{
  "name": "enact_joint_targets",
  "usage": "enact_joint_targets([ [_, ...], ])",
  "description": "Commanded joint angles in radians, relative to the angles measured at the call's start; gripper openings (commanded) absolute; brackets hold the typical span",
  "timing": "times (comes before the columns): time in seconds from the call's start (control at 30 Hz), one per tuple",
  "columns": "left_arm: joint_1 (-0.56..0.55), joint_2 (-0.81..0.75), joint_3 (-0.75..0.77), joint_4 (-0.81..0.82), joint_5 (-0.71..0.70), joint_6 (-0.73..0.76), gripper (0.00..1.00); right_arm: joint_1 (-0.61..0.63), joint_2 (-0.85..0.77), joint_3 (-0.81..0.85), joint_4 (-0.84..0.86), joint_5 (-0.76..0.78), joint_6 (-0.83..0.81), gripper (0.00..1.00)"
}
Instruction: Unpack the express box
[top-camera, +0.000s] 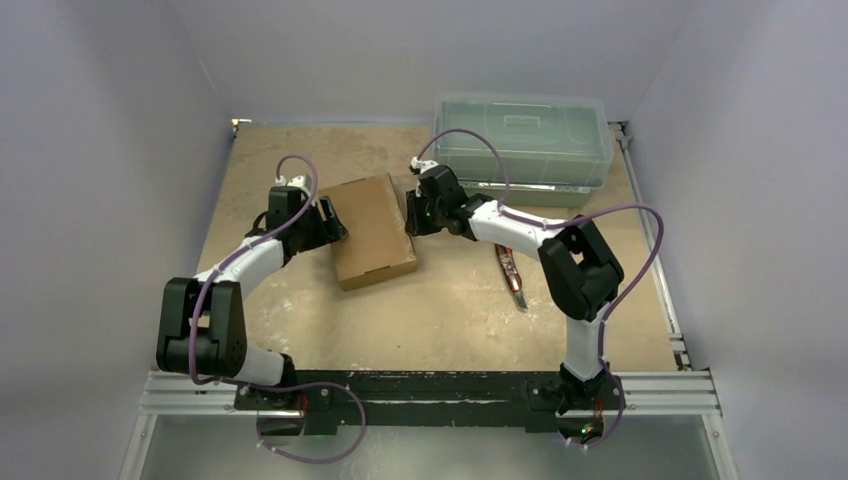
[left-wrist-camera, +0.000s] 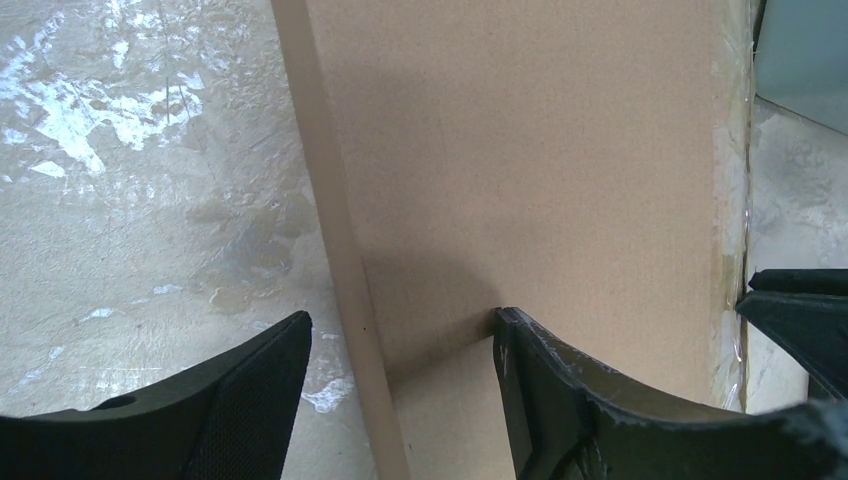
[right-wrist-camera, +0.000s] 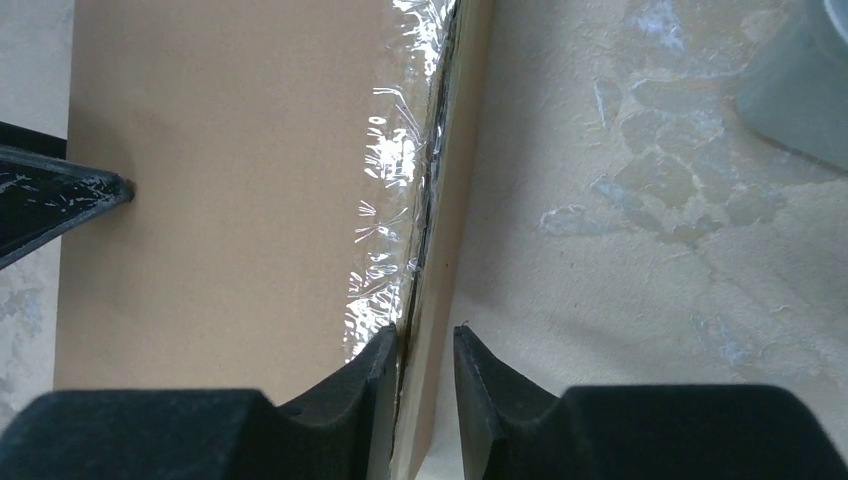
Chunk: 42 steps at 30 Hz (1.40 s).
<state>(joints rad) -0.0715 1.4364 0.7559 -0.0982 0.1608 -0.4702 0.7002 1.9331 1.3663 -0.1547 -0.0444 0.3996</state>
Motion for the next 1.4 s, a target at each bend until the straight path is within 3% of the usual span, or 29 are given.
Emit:
enact_joint_targets([
  [0.0, 0.007, 0.002, 0.023, -0.009, -0.029, 0.015, 0.65, 0.005, -0.004, 0.003, 0.017, 0.019, -0.001, 0.27],
  [0.13, 0.007, 0.002, 0.023, -0.012, -0.033, 0.016, 0.65, 0.005, -0.009, 0.002, -0.009, 0.075, 0.004, 0.17],
  [0.63, 0.006, 0.009, 0.031, -0.027, -0.058, 0.022, 0.64, 0.005, -0.057, -0.068, -0.022, 0.174, 0.011, 0.17],
  [0.93, 0.006, 0.01, 0.029, -0.025, -0.053, 0.023, 0.64, 0.016, -0.012, -0.081, 0.058, 0.058, 0.004, 0.18],
  [1.2, 0.007, 0.018, 0.03, -0.04, -0.08, 0.029, 0.64, 0.017, -0.026, -0.117, -0.026, 0.312, 0.088, 0.18],
  [1.37, 0.007, 0.039, 0.041, -0.051, -0.082, 0.026, 0.64, 0.008, -0.053, -0.165, 0.026, 0.27, 0.064, 0.17],
])
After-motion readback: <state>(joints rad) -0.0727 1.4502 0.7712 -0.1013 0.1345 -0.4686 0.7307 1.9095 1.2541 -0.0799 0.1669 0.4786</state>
